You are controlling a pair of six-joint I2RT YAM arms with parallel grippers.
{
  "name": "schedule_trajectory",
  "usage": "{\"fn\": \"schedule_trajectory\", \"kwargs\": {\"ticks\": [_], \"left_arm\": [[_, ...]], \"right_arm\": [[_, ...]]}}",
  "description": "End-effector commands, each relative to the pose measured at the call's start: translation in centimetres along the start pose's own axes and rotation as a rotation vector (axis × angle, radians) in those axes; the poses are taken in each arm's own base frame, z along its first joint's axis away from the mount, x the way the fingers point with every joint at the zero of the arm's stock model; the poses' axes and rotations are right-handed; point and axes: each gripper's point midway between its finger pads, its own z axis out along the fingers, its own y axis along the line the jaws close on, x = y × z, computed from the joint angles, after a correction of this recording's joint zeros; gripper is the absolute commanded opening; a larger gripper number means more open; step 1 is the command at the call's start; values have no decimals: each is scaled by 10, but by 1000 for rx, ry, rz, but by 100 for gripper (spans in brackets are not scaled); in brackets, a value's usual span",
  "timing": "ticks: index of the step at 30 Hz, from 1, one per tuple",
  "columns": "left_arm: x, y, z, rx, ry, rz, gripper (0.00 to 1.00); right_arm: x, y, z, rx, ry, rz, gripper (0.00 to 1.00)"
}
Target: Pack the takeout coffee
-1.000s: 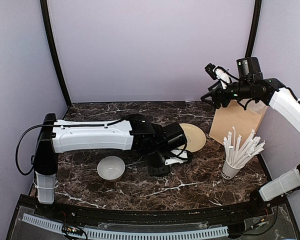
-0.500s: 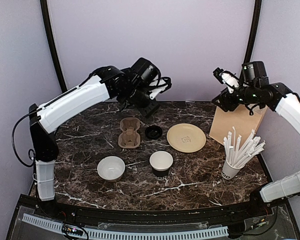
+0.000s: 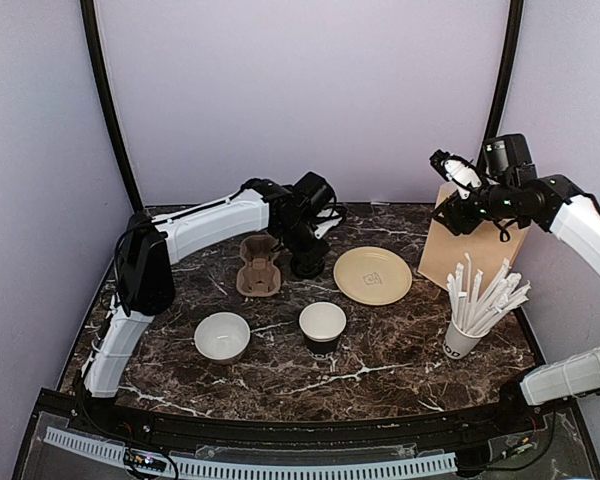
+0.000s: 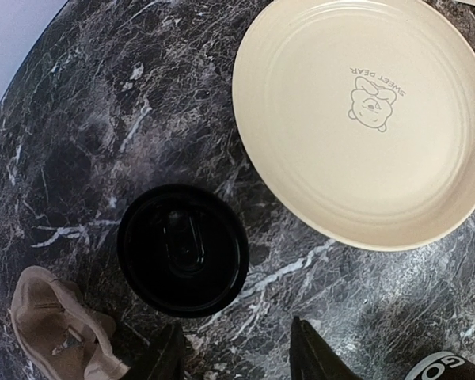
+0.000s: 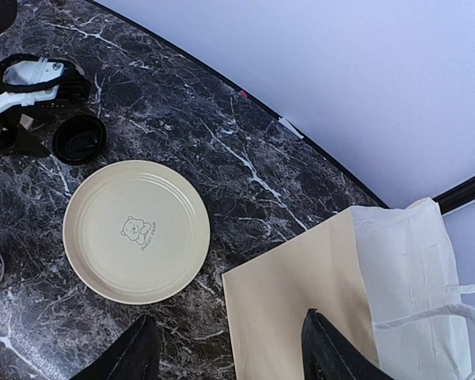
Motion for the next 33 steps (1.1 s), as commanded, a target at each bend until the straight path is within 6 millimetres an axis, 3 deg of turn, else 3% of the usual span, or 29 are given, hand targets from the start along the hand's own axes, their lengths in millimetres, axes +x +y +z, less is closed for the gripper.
{"fn": "schedule_trajectory", "kwargs": {"ticks": [1,8,12,16,23,27,33], "left_arm": [[-8,-4,7,24,-37,6,50],[7,-2,41,-13,13,36,50],[8,5,54,-65,12,37,55],[10,6,67,-64,15,40,54],[23,9,86,-60,56,33,44],[26,14,91,-85,65,44,33],[11,20,74,-108,22,35,15]], "right_arm": [[-4,-2,4,-1,-13,-4,61],[-4,2,13,-38,3,-1,61],[-2,4,17,-47,16,-1,61],[0,4,20,-53,26,1,61],[2,7,22,-68,31,-4,61],[2,9,25,-84,33,1,61],[0,10,24,-93,27,2,61]]}}
